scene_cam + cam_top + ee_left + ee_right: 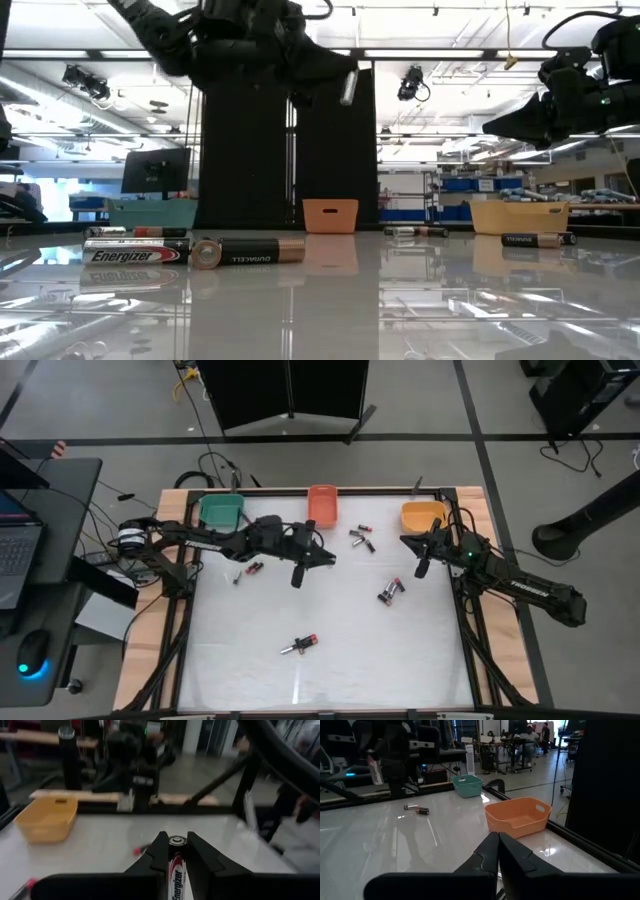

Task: Sort batteries
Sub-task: Put the top left silver battery into the yellow container

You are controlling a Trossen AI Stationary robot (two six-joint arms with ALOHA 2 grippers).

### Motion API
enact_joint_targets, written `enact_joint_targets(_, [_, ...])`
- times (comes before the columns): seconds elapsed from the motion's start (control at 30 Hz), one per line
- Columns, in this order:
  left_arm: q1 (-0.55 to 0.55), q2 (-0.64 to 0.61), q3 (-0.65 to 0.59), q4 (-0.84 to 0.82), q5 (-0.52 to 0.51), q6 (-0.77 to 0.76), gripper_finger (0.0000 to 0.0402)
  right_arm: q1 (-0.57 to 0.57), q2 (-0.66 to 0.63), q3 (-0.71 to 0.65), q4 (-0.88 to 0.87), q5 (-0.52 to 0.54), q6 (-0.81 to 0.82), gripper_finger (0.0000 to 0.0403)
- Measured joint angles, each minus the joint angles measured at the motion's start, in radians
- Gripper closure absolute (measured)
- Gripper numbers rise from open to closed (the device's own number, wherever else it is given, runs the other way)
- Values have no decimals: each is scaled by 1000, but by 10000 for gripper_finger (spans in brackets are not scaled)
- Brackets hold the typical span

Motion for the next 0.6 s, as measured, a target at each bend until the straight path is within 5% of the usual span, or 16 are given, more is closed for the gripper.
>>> enact_joint_targets(0.33, [26, 104, -34, 370, 18, -68, 357, 1, 0, 0, 216, 0, 8, 380])
enact_joint_targets(0.6, [32, 177, 19, 453, 33, -101, 357, 36, 92, 0, 388, -109, 91, 395])
